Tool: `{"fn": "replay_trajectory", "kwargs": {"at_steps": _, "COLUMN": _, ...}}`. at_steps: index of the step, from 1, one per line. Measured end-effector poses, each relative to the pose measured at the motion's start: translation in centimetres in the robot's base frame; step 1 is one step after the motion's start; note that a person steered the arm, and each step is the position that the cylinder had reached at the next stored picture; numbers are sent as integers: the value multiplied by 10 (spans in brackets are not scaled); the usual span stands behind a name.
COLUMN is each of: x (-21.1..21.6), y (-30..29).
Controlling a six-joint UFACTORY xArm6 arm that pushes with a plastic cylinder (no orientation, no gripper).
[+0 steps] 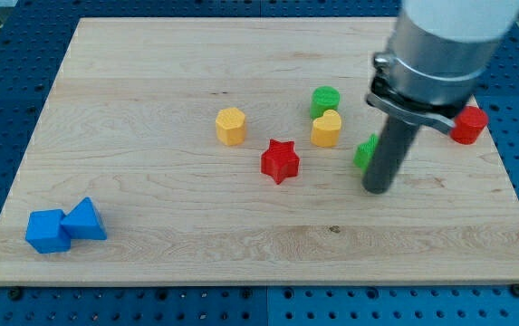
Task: Place the red star below the green star
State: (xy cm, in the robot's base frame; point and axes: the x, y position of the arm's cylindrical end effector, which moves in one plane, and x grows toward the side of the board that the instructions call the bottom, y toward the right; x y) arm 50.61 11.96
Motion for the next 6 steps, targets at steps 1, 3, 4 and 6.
{"fn": "replay_trajectory", "kwargs": {"at_steps": 1, "x": -24, "y": -35}}
{"fn": "replay_trajectory", "kwargs": {"at_steps": 3, "x": -54, "y": -100}}
{"fn": "replay_trajectory", "kwargs": {"at_steps": 4, "x": -55, "y": -141}}
{"fn": "replay_trajectory", "kwargs": {"at_steps": 6, "x": -33, "y": -140}}
